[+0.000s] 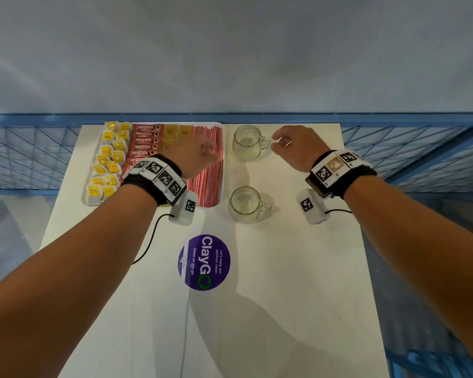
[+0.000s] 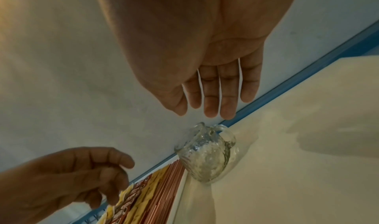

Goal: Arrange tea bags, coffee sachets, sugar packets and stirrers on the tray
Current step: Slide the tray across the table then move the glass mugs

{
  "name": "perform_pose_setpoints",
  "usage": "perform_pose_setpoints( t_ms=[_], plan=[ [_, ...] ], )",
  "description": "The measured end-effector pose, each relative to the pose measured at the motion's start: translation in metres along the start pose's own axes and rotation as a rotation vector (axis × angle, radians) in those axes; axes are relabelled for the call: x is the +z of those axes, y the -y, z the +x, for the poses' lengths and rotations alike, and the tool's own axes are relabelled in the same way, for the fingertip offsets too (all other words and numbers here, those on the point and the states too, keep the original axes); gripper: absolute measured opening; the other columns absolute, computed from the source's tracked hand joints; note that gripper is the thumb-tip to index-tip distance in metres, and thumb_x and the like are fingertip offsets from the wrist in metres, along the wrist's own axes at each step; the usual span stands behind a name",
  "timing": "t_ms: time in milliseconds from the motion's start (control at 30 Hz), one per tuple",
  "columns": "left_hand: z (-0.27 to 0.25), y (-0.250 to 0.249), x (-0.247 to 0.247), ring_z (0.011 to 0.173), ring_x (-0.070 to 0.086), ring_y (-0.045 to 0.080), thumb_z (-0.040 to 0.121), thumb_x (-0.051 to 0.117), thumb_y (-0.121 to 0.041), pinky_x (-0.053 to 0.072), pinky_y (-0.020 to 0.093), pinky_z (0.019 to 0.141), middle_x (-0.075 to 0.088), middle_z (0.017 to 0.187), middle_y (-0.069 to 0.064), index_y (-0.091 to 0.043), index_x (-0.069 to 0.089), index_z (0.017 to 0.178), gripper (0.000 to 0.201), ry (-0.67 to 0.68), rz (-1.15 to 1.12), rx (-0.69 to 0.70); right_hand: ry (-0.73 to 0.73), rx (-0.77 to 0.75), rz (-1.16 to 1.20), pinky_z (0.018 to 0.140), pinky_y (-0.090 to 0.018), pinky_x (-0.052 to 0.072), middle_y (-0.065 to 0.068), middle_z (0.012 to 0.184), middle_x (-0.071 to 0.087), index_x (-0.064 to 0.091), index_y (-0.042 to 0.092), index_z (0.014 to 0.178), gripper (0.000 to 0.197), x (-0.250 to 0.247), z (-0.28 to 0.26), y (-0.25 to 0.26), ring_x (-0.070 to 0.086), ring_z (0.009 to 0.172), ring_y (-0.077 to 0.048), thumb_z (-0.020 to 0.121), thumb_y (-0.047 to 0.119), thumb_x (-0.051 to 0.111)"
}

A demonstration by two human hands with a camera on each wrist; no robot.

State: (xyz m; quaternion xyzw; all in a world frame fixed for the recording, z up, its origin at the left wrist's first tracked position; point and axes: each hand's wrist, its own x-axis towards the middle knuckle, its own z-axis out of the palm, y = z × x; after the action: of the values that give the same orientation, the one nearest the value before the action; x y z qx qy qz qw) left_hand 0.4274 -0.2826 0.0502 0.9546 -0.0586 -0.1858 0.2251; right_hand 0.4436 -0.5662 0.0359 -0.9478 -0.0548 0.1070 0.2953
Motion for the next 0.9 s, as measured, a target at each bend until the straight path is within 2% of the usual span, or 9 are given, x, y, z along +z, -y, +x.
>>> perform_pose_setpoints(
  t_ms=[100,167,267,400,533,633,767,900],
  plan=[
    [0.022,-0.005,0.007,0.087,0.056,0.0,0.097,0.059,-0.039,0.044,0.02,0.066,0.056,0.102,-0.017,-0.026,0.055,0.133,0.038,-0.039,-0.053,0.011,-0.029,0.005,0.012,0.082,-0.025,0.043,0.005,0.103,0.069,0.067,0.02,0.121,0.029,0.015,0.01,-0.009,0.061,0.092,-0.013,0.096,0.034,0.062],
    [0.037,-0.007,0.013,0.092,0.06,0.004,0.096,0.06,-0.039,0.047,0.023,0.072,0.06,0.108,-0.015,-0.028,0.052,0.137,0.044,-0.06,-0.089,0.018,-0.044,0.027,0.057,0.085,-0.024,0.044,0.006,0.103,0.07,0.066,0.022,0.12,0.027,0.025,0.018,-0.016,0.063,0.097,-0.014,0.096,0.032,0.063],
    [0.056,-0.008,0.024,0.102,0.062,0.011,0.092,0.067,-0.04,0.051,0.029,0.091,0.06,0.126,-0.009,-0.029,0.046,0.143,0.057,-0.087,-0.125,0.036,-0.061,0.031,0.095,0.091,-0.028,0.049,0.005,0.107,0.068,0.066,0.023,0.123,0.028,0.037,0.029,-0.023,0.063,0.098,-0.016,0.095,0.029,0.064],
    [0.073,-0.011,0.035,0.096,0.06,0.009,0.089,0.074,-0.037,0.052,0.03,0.09,0.055,0.137,-0.008,-0.027,0.04,0.15,0.071,-0.098,-0.146,0.066,-0.087,0.008,0.108,0.087,-0.026,0.048,0.002,0.112,0.065,0.065,0.022,0.126,0.03,0.048,0.042,-0.027,0.063,0.093,-0.017,0.096,0.027,0.063],
    [0.083,-0.009,0.042,0.102,0.06,0.009,0.089,0.074,-0.037,0.048,0.022,0.081,0.056,0.136,-0.01,-0.026,0.042,0.148,0.069,-0.093,-0.186,0.087,-0.118,-0.04,0.104,0.085,-0.02,0.043,-0.002,0.115,0.068,0.07,0.017,0.121,0.025,0.055,0.051,-0.032,0.063,0.09,-0.014,0.098,0.021,0.062],
    [0.084,-0.007,0.045,0.1,0.06,0.008,0.088,0.074,-0.037,0.051,0.025,0.083,0.058,0.134,-0.009,-0.025,0.05,0.143,0.061,-0.106,-0.194,0.099,-0.135,-0.057,0.113,0.085,-0.019,0.043,-0.005,0.117,0.069,0.072,0.014,0.119,0.024,0.056,0.054,-0.033,0.061,0.089,-0.012,0.098,0.018,0.061],
    [0.085,-0.003,0.047,0.1,0.06,0.007,0.088,0.075,-0.037,0.045,0.02,0.074,0.058,0.132,-0.01,-0.028,0.05,0.142,0.06,-0.117,-0.198,0.098,-0.153,-0.065,0.126,0.082,-0.015,0.042,-0.004,0.117,0.07,0.073,0.014,0.118,0.022,0.059,0.059,-0.033,0.063,0.086,-0.011,0.098,0.017,0.063],
    [0.085,0.0,0.045,0.1,0.061,0.009,0.086,0.077,-0.035,0.053,0.03,0.083,0.061,0.128,-0.011,-0.028,0.053,0.139,0.059,-0.124,-0.23,0.074,-0.165,-0.064,0.153,0.075,-0.005,0.04,-0.003,0.115,0.071,0.074,0.015,0.115,0.02,0.061,0.063,-0.031,0.064,0.083,-0.01,0.098,0.017,0.063]
  ],
)
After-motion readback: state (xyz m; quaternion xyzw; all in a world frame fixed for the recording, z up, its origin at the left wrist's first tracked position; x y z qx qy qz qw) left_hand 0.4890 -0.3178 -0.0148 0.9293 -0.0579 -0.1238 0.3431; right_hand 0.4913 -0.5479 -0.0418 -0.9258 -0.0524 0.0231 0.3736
